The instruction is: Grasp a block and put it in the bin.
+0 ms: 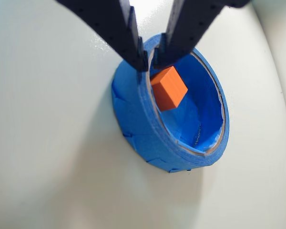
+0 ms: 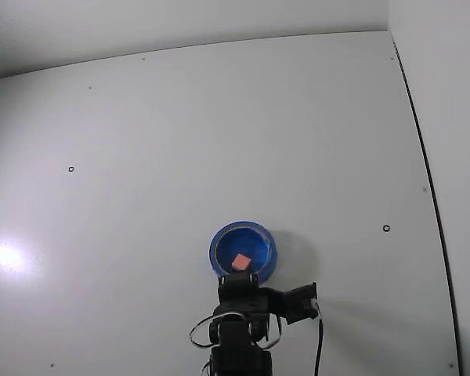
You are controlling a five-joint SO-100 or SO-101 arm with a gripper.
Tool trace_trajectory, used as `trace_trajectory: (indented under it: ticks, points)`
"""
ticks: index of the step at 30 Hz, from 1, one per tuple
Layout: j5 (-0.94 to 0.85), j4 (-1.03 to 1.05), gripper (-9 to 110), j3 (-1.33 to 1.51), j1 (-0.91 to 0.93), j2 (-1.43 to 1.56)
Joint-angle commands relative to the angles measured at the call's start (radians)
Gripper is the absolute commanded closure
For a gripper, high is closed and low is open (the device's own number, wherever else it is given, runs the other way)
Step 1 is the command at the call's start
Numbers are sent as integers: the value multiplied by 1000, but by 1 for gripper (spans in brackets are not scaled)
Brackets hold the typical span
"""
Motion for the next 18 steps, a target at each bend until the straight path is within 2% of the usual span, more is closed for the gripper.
trace_trajectory:
  ticks: [1,6,13,18]
  points:
    - [2,18,101,0,-9,-5]
    - [-8,18,101,0,-9,-5]
    - [-121,18,101,0,-8,-5]
    - [-118,18,101,0,-8,-5]
